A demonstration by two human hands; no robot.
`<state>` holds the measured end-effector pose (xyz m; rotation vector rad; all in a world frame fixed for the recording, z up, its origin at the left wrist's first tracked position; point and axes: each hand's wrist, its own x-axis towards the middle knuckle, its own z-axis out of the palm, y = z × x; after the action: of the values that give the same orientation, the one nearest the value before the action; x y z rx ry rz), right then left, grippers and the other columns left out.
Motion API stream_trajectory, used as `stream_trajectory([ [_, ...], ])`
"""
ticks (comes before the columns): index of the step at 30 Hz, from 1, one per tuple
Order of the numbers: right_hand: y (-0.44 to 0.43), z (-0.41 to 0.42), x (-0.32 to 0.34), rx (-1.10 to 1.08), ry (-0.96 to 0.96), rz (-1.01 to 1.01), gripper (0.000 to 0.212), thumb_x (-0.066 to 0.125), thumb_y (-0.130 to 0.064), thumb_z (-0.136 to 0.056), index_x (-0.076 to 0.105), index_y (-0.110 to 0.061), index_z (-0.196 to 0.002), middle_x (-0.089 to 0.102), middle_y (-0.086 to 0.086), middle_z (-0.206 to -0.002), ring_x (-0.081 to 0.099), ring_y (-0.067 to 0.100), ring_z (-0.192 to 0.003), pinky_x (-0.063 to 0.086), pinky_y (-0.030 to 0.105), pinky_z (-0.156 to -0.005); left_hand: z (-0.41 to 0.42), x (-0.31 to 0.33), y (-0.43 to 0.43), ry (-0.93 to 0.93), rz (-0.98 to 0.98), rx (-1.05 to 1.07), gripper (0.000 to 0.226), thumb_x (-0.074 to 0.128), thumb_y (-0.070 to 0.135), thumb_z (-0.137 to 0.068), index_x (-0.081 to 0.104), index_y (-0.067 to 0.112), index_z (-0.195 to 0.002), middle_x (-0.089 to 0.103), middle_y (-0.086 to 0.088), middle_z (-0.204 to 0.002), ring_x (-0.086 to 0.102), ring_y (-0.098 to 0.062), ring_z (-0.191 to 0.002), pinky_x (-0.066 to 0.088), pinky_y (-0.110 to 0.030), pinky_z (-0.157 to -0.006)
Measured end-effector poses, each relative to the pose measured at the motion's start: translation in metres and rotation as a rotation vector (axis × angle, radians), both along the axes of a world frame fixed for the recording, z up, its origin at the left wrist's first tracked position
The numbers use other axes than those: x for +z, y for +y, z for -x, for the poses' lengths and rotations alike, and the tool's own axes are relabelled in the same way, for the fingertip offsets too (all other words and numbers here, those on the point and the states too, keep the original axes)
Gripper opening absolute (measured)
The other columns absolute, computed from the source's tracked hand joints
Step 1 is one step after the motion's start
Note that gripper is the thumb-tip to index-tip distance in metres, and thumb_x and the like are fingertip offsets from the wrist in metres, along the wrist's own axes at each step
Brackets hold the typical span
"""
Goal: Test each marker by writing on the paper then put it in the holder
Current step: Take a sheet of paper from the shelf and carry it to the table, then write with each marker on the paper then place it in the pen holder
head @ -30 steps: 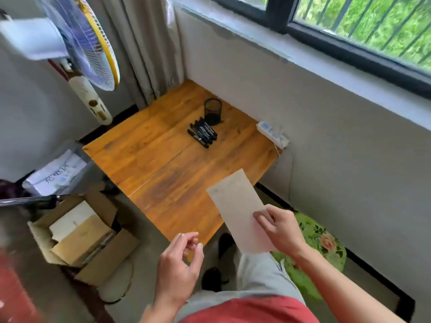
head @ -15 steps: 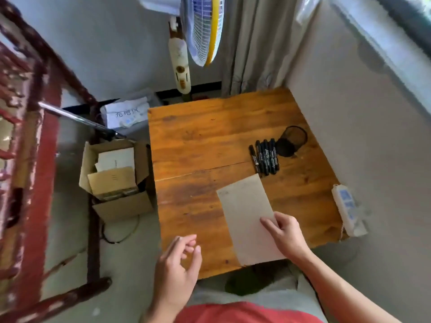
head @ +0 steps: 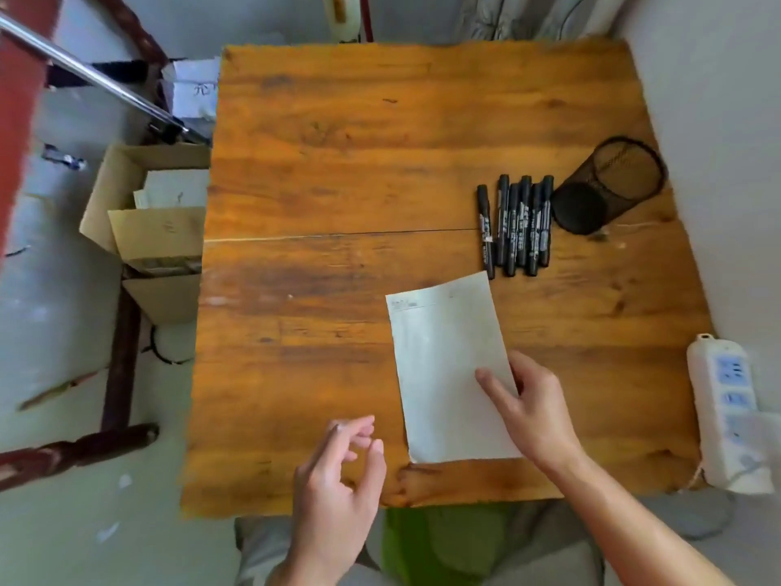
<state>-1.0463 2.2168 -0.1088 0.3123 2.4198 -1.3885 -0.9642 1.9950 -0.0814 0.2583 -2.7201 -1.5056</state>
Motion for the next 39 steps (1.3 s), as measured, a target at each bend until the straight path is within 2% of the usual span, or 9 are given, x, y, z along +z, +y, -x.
stream_trajectory([
  [3,-0.001,-0.008,-0.011,0.029,0.035,-0.011,0.026,0.067,-0.027,-0.089,0.060,-0.027,-0.114,0.065,-0.023,-0.103,0.068,0.005,-0.088,0.059,0.023,-0.065,-0.007,-0.025,0.002,0.054,-0.007,0.004,0.020,0.055,0.030,-0.085,0.060,0.025,-0.104,0.062,0.013,-0.090,0.060,-0.002,-0.083,0.047,-0.013,-0.066],
  [8,0.004,-0.006,-0.010,0.248,0.017,-0.090,0.035,0.065,-0.026,-0.090,0.057,-0.028,-0.124,0.063,-0.020,-0.106,0.065,0.004,-0.089,0.058,0.024,-0.067,-0.020,-0.051,0.006,0.231,0.056,0.016,0.025,0.055,0.024,-0.086,0.066,0.005,-0.098,0.063,0.004,-0.087,0.058,-0.003,-0.082,0.047,-0.013,-0.067],
  [12,0.008,0.007,0.002,0.535,0.045,-0.358,0.029,0.066,-0.031,-0.088,0.058,-0.030,-0.116,0.067,-0.010,-0.104,0.064,0.010,-0.085,0.058,0.035,-0.069,-0.033,-0.066,0.012,0.339,0.061,0.038,0.025,0.055,0.021,-0.086,0.066,0.002,-0.099,0.062,0.001,-0.089,0.059,-0.007,-0.084,0.047,-0.015,-0.071],
  [19,-0.003,0.024,0.018,0.834,0.234,-0.723,0.044,0.064,-0.028,-0.086,0.055,-0.032,-0.129,0.068,0.001,-0.110,0.057,0.022,-0.086,0.045,0.031,-0.063,-0.053,-0.076,0.032,0.466,0.136,0.060,0.025,0.053,0.023,-0.087,0.065,0.004,-0.099,0.060,0.003,-0.090,0.056,-0.005,-0.083,0.046,-0.015,-0.073],
  [24,-0.012,0.030,0.008,0.848,0.381,-0.769,0.054,0.059,-0.021,-0.088,0.046,-0.032,-0.140,0.066,0.008,-0.120,0.059,0.028,-0.107,0.044,0.033,-0.073,-0.055,-0.081,0.040,0.504,0.211,0.058,0.024,0.052,0.022,-0.087,0.066,0.005,-0.098,0.062,-0.001,-0.090,0.059,-0.013,-0.083,0.052,-0.032,-0.069],
  [27,-0.016,0.026,0.001,0.801,0.498,-0.798,0.064,0.061,-0.026,-0.089,0.034,-0.030,-0.147,0.053,0.006,-0.139,0.044,0.029,-0.126,0.038,0.045,-0.098,-0.052,-0.081,0.040,0.467,0.300,0.059,0.028,0.050,0.027,-0.088,0.065,0.007,-0.099,0.062,-0.001,-0.095,0.058,-0.018,-0.091,0.052,-0.038,-0.072],
  [30,-0.012,0.012,-0.006,0.685,0.601,-0.787,0.070,0.062,-0.037,-0.090,0.026,-0.030,-0.150,0.033,0.005,-0.154,0.027,0.029,-0.141,0.031,0.050,-0.108,-0.039,-0.082,0.039,0.368,0.409,0.054,0.036,0.045,0.035,-0.086,0.064,0.010,-0.105,0.059,-0.002,-0.107,0.050,-0.019,-0.103,0.050,-0.040,-0.081],
  [35,-0.002,-0.022,-0.036,0.621,0.468,-0.711,0.062,0.035,-0.059,-0.096,0.024,-0.034,-0.151,0.013,0.005,-0.163,0.006,0.027,-0.150,0.012,0.048,-0.118,-0.018,-0.088,0.038,0.235,0.641,-0.019,0.039,0.051,0.035,-0.089,0.058,0.013,-0.121,0.050,-0.008,-0.131,0.040,-0.025,-0.125,0.036,-0.043,-0.099],
  [39,0.006,-0.026,-0.052,0.550,0.469,-0.727,0.063,0.021,-0.064,-0.094,0.025,-0.036,-0.150,0.014,0.004,-0.163,0.004,0.025,-0.151,0.005,0.044,-0.119,-0.006,-0.088,0.043,0.149,0.730,-0.080,0.050,0.030,0.044,-0.093,0.050,0.019,-0.132,0.040,-0.007,-0.144,0.028,-0.026,-0.137,0.021,-0.045,-0.110],
])
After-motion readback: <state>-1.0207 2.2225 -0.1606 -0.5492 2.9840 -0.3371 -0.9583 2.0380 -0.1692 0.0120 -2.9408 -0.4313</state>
